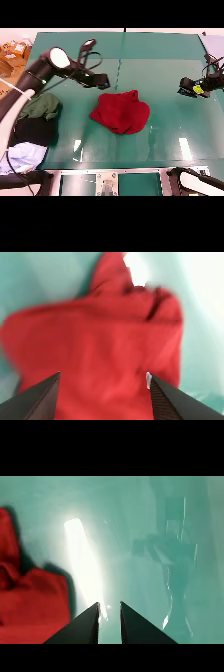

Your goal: Fold the shirts.

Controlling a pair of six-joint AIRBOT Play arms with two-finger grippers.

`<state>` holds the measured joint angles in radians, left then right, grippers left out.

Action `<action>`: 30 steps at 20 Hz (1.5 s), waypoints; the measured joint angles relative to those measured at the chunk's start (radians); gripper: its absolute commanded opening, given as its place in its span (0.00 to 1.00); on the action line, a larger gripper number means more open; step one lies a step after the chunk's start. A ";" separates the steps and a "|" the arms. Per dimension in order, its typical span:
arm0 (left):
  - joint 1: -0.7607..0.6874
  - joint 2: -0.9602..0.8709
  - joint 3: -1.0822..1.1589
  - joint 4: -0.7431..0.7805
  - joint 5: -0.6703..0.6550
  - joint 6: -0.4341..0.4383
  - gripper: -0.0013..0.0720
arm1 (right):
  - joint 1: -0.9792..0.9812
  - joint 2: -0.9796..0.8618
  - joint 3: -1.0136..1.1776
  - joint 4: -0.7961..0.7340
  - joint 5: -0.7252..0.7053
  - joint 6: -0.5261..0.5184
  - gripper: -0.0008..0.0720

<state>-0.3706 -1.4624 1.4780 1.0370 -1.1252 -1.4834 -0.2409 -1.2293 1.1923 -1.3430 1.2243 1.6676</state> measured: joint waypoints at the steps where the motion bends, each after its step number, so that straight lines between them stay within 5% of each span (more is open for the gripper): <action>1: 0.039 -0.003 -0.002 0.005 -0.063 -0.002 0.87 | -0.014 -0.001 -0.009 0.000 0.004 -0.003 0.25; 4: 0.122 -0.008 -0.083 0.022 -0.172 -0.008 0.87 | -0.036 -0.019 -0.063 0.016 0.005 -0.023 0.46; 6: 0.134 -0.010 -0.189 0.003 -0.168 -0.006 0.87 | -0.036 -0.043 -0.115 0.072 -0.013 -0.059 0.46; 12: 0.074 -0.051 -0.463 -0.137 0.137 0.041 0.82 | -0.005 -0.191 -0.212 0.333 -0.086 -0.240 0.46; 13: 0.064 -0.060 -0.480 -0.165 0.163 0.049 0.66 | 0.003 -0.217 -0.217 0.378 -0.087 -0.272 0.46; 14: 0.057 -0.067 -0.491 -0.180 0.180 0.057 0.21 | 0.012 -0.245 -0.221 0.422 -0.091 -0.306 0.46; 15: 0.054 -0.076 -0.501 -0.186 0.189 0.064 0.07 | 0.019 -0.270 -0.224 0.463 -0.096 -0.336 0.46; 19: 0.066 -0.087 -0.508 -0.200 0.177 0.108 0.06 | 0.051 -0.364 -0.228 0.623 -0.102 -0.441 0.46; 20: 0.072 -0.088 -0.505 -0.198 0.167 0.114 0.06 | 0.057 -0.383 -0.228 0.658 -0.097 -0.463 0.38; 21: 0.080 -0.089 -0.499 -0.194 0.159 0.118 0.05 | 0.062 -0.398 -0.228 0.683 -0.099 -0.491 0.13; 22: 0.090 -0.087 -0.489 -0.183 0.151 0.121 0.05 | 0.066 -0.410 -0.228 0.695 -0.103 -0.513 0.03; 30: 0.173 0.114 -0.296 -0.163 0.084 0.102 0.05 | 0.064 -0.389 -0.021 0.840 0.083 -0.598 0.03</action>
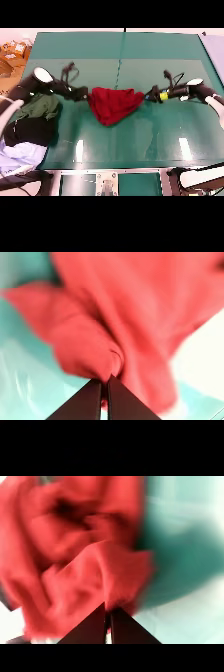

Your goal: Fold the shirts.

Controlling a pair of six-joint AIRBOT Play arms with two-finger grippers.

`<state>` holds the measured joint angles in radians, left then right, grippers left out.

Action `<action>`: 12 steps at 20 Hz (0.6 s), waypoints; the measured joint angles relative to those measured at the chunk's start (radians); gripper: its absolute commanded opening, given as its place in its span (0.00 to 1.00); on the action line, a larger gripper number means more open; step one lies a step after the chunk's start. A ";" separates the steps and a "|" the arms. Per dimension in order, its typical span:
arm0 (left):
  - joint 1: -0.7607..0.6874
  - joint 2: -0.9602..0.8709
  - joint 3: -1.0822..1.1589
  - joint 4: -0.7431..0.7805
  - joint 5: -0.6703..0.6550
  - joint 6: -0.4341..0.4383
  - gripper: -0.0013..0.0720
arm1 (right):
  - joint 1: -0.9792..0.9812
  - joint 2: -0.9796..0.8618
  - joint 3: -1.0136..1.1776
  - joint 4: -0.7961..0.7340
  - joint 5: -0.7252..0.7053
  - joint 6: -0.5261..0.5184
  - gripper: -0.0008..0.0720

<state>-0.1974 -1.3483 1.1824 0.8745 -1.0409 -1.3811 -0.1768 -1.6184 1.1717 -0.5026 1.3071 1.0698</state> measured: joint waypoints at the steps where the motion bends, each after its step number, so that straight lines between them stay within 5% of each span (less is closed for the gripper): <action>1: 0.004 0.053 0.044 0.008 0.000 -0.013 0.05 | -0.010 0.031 0.053 0.029 0.030 0.001 0.03; 7: 0.012 0.370 0.340 0.103 -0.006 -0.111 0.05 | -0.113 0.351 0.372 0.111 0.103 0.039 0.03; 12: 0.014 0.523 0.593 0.124 -0.002 -0.117 0.06 | -0.211 0.670 0.503 0.125 -0.002 0.053 0.03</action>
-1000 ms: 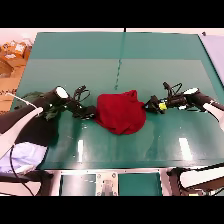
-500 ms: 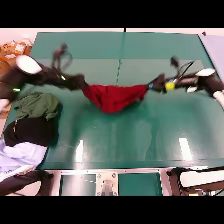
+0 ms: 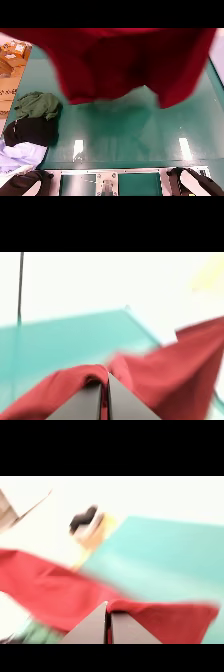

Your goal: Fold the shirts.

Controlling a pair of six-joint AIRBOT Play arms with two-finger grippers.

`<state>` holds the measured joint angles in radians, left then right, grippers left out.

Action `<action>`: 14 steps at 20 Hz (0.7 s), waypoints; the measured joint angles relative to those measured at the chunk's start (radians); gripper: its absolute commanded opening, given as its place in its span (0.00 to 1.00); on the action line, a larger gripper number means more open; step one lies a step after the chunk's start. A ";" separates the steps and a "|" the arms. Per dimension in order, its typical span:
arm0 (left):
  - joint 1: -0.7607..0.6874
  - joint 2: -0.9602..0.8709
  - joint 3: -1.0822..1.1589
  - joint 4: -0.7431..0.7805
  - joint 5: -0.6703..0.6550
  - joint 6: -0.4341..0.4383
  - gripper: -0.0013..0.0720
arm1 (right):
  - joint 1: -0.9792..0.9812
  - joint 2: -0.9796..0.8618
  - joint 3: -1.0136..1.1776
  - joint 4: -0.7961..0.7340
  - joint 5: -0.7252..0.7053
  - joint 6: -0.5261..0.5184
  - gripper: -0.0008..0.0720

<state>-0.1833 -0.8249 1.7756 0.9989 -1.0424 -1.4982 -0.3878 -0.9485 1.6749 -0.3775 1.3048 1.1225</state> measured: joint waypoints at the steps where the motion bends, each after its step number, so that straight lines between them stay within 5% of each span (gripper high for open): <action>1: 0.000 0.016 0.043 0.003 0.000 0.004 0.06 | -0.021 0.051 0.011 -0.004 -0.031 0.007 0.03; 7: 0.000 0.009 0.143 0.076 -0.029 0.033 0.05 | -0.079 0.143 0.026 -0.102 -0.118 0.065 0.03; 14: -0.002 -0.307 0.158 0.130 -0.042 0.040 0.06 | -0.066 -0.109 -0.035 -0.139 -0.144 0.045 0.03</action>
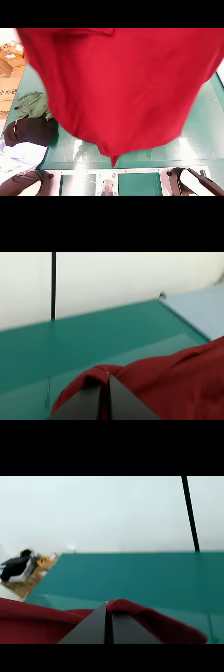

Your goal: Fold the shirts.

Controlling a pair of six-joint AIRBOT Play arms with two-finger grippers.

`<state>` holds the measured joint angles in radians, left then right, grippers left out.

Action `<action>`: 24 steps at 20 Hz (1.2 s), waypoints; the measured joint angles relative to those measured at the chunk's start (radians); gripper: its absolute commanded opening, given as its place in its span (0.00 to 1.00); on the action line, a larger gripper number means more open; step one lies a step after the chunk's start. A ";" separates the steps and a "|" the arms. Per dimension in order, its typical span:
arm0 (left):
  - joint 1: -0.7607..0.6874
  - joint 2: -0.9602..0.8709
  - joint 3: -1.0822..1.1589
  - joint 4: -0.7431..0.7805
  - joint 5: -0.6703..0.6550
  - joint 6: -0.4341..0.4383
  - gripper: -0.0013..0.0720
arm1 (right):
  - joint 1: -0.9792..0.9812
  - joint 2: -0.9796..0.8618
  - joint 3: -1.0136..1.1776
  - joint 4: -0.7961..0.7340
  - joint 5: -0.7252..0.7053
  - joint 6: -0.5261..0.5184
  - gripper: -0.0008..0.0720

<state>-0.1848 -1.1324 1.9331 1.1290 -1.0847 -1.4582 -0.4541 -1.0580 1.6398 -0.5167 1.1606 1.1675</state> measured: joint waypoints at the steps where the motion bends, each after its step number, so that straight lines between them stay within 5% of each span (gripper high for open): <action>1: 0.000 -0.071 0.000 0.003 0.007 0.002 0.06 | 0.011 -0.055 -0.009 -0.002 -0.006 -0.012 0.03; 10: 0.001 -0.604 0.002 -0.122 0.136 0.069 0.06 | 0.116 -0.602 -0.034 -0.009 -0.095 -0.098 0.03; 11: 0.001 -0.636 0.002 -0.134 0.135 0.069 0.16 | 0.120 -0.644 -0.034 -0.009 -0.101 -0.099 0.06; 12: 0.001 -0.664 0.001 -0.139 0.123 0.069 0.68 | 0.122 -0.675 -0.034 -0.009 -0.102 -0.100 0.29; 13: 0.002 -0.681 0.002 -0.144 0.107 0.068 0.95 | 0.121 -0.698 -0.035 -0.010 -0.101 -0.100 0.48; 15: 0.008 -0.703 0.003 -0.155 0.065 0.062 0.91 | 0.103 -0.726 -0.034 -0.009 -0.069 -0.083 0.46; 16: 0.014 -0.710 0.003 -0.155 0.032 0.059 0.91 | 0.085 -0.732 -0.034 -0.010 -0.053 -0.065 0.36; 17: 0.023 -0.710 0.003 -0.156 0.006 0.055 0.91 | 0.066 -0.735 -0.034 -0.011 -0.028 -0.046 0.10; 18: 0.032 -0.709 0.004 -0.162 -0.025 0.052 0.69 | 0.042 -0.735 -0.034 -0.011 0.002 -0.030 0.04; 20: 0.056 -0.703 0.004 -0.162 -0.101 0.047 0.05 | -0.004 -0.732 -0.035 -0.014 0.071 -0.014 0.03; 24: 0.103 -0.665 0.003 -0.149 -0.257 0.046 0.05 | -0.071 -0.658 -0.091 -0.052 0.179 0.012 0.03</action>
<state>-0.0818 -1.7977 1.9358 0.9802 -1.3415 -1.4120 -0.5247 -1.7157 1.5490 -0.5690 1.3399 1.1793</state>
